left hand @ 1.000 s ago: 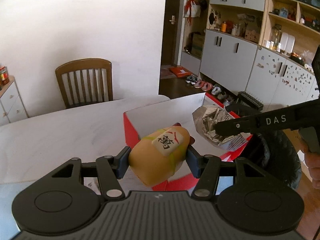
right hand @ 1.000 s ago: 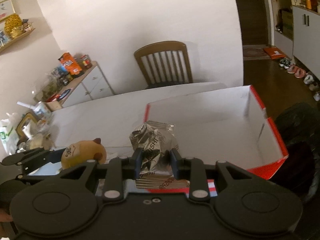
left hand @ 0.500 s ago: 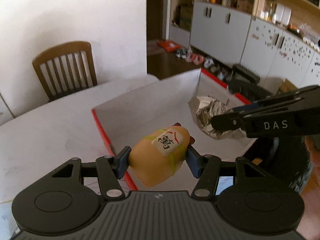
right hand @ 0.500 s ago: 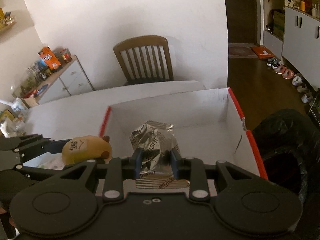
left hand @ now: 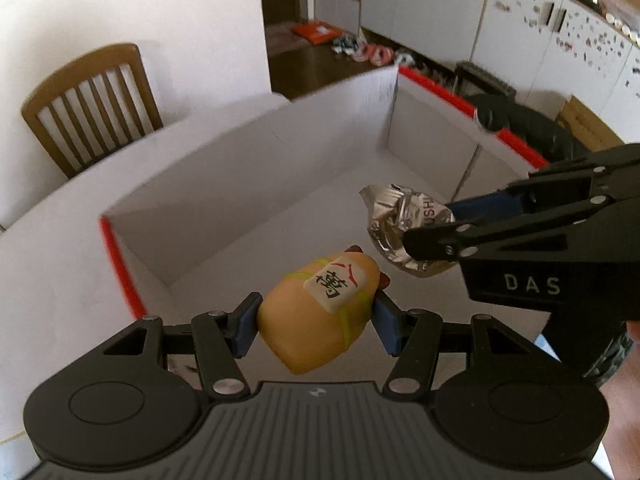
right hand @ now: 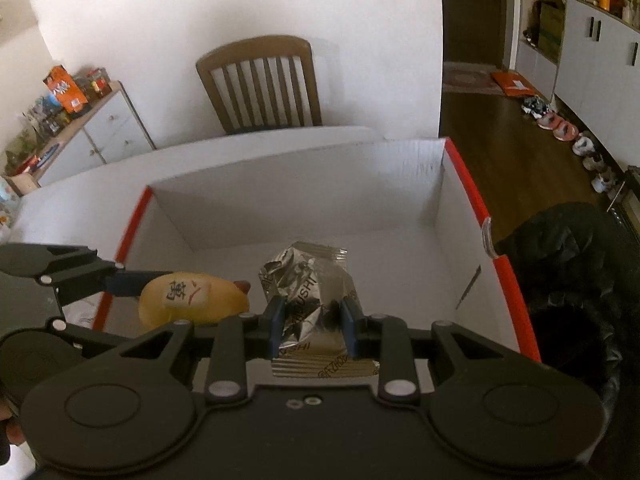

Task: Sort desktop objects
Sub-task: 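Carry both items into the red box and open both tools to drop them, then withdraw both tools from the red box back over the table pile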

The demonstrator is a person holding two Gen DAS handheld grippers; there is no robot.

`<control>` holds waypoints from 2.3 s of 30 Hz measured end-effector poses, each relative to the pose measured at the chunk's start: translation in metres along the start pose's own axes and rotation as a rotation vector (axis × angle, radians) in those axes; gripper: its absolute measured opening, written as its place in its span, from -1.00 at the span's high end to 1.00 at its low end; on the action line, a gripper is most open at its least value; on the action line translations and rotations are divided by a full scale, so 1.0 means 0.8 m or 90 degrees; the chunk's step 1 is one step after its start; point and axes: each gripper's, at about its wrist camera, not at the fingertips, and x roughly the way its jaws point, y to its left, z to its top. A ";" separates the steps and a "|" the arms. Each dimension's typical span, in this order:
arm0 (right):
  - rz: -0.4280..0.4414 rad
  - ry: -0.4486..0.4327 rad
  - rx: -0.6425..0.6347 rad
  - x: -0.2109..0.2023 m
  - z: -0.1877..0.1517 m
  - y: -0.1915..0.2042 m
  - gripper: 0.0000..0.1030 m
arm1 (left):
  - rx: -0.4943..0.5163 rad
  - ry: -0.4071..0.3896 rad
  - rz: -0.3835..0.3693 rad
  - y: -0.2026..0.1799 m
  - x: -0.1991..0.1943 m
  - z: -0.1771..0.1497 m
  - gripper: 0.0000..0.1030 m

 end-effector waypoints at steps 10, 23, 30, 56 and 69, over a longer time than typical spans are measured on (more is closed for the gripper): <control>-0.004 0.038 0.008 0.030 -0.006 -0.011 0.44 | 0.019 0.087 -0.013 -0.003 0.035 -0.005 -0.13; 0.006 0.054 0.003 0.038 -0.003 -0.013 0.40 | 0.032 0.155 -0.026 -0.004 0.044 0.000 -0.19; 0.017 0.047 0.003 0.031 -0.002 -0.013 0.27 | 0.022 0.127 -0.036 -0.002 0.024 -0.006 -0.30; 0.096 -0.031 -0.021 -0.069 -0.009 -0.002 -0.17 | -0.086 -0.071 -0.046 -0.014 -0.112 -0.052 -0.46; 0.121 -0.084 -0.100 -0.120 -0.029 0.037 -0.35 | -0.098 -0.172 0.013 -0.026 -0.186 -0.107 -0.46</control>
